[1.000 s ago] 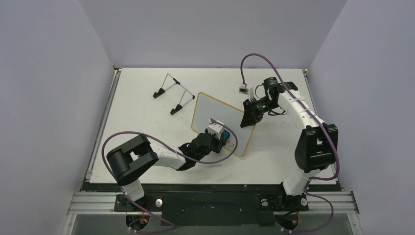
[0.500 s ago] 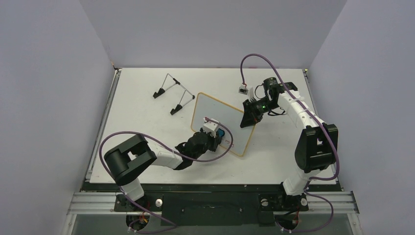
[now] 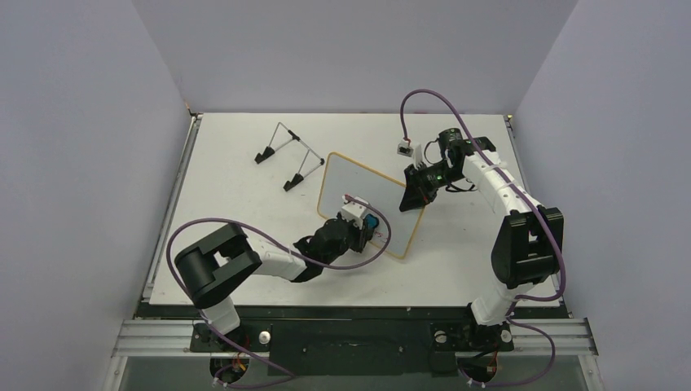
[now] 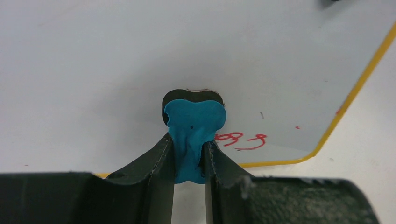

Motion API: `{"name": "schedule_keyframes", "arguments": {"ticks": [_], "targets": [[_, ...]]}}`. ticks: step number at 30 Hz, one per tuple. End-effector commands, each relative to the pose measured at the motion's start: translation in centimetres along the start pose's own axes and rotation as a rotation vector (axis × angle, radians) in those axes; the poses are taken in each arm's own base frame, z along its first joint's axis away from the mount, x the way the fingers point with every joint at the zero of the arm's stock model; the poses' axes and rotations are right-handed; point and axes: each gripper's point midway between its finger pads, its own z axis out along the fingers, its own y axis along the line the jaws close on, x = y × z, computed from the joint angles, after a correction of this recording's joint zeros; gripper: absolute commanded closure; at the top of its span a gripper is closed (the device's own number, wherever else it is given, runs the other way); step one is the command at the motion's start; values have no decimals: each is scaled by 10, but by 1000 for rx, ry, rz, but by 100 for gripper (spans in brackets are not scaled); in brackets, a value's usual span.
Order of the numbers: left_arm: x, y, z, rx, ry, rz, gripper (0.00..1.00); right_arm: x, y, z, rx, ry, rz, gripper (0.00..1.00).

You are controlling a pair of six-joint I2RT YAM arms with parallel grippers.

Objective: Erase the whiteboard
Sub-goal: Erase the center of the board with the whiteboard.

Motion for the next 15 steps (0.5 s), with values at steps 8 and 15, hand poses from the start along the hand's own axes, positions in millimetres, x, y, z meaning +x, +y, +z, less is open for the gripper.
{"name": "schedule_keyframes", "arguments": {"ticks": [8, 15], "targets": [[-27, -33, 5, 23, -77, 19, 100, -13, 65, -10, -202, -79, 34, 100], [-26, -3, 6, -51, -88, 4, 100, -14, 65, -11, -202, -83, 32, 100]]}}
